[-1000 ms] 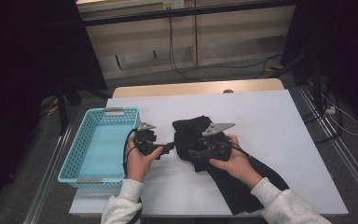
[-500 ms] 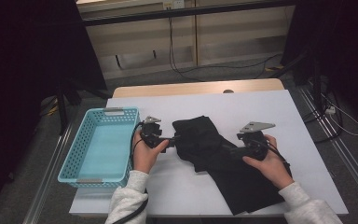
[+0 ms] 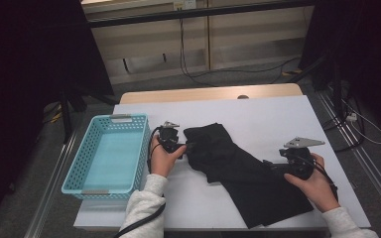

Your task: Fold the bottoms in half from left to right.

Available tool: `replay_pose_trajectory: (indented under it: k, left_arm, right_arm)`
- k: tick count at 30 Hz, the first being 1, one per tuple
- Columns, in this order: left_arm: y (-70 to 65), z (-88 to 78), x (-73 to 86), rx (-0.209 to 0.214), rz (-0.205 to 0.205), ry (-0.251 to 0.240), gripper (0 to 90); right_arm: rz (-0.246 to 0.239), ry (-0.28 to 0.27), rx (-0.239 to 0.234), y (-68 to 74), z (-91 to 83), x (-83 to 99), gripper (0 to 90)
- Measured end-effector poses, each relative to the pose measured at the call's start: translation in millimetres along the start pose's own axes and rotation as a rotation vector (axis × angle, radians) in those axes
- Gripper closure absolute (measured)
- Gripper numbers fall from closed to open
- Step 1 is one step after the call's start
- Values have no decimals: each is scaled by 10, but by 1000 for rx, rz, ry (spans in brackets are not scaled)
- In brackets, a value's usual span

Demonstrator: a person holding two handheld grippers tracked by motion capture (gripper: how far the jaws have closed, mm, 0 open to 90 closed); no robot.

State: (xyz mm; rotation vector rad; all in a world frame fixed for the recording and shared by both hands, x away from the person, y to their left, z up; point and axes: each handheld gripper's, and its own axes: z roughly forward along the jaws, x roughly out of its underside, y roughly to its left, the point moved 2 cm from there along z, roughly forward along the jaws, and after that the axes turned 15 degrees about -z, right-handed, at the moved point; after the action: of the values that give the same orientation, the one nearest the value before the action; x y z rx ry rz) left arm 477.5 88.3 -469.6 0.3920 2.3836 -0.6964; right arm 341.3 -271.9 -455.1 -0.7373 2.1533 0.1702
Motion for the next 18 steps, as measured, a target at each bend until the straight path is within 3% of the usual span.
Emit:
replay_pose_trajectory:
  k: [3, 10, 15, 18]
  left_arm:
    - [2, 54, -3, -27, 19, 6, 170]
    - [-36, 150, -40, -34, 41, -29, 282]
    - [-99, 213, -58, 11, 69, -25, 505]
    - [-130, 216, -64, 56, 64, -1, 721]
  right_arm:
    - [6, 17, -9, 25, -45, 77, 236]
    - [4, 46, -7, 67, -137, 215, 231]
    - [11, 45, 8, 44, -215, 280, 230]
    - [14, 53, 12, 36, -233, 314, 227]
